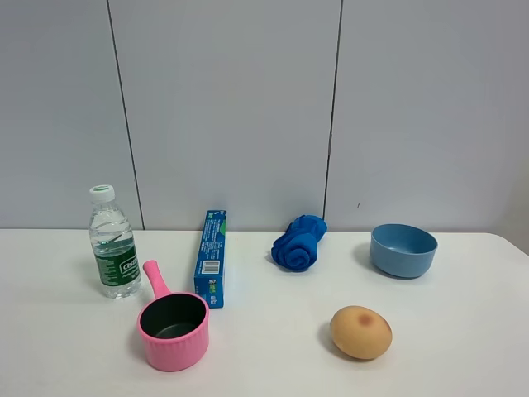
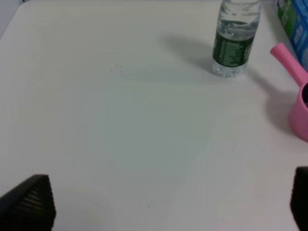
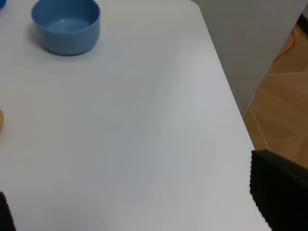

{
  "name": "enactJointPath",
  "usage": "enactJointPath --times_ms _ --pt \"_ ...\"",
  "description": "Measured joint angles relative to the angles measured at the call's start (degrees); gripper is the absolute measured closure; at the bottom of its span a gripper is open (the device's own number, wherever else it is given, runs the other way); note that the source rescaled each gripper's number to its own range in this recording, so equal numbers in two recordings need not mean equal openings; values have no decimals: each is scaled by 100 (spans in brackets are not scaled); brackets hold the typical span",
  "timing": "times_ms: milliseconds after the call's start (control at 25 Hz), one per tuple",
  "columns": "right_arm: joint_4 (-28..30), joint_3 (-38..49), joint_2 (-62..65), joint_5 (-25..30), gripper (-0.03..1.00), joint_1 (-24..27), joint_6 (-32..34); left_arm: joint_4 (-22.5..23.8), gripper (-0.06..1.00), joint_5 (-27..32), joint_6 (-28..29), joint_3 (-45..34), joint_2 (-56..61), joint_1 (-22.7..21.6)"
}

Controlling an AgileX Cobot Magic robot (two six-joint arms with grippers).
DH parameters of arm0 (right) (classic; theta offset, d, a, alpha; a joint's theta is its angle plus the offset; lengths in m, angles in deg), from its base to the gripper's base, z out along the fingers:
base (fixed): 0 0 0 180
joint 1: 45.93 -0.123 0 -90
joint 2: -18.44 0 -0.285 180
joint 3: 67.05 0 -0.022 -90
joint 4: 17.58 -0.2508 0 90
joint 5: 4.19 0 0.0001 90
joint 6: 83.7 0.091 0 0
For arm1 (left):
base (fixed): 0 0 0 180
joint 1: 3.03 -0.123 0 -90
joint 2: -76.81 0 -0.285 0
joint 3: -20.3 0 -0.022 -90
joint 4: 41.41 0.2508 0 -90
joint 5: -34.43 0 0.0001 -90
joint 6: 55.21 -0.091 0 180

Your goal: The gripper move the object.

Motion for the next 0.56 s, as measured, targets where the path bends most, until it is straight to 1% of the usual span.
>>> enactJointPath --times_ms 560 --pt "-107 0 0 -5 -3 37 0 0 -6 0 0 0 0 0"
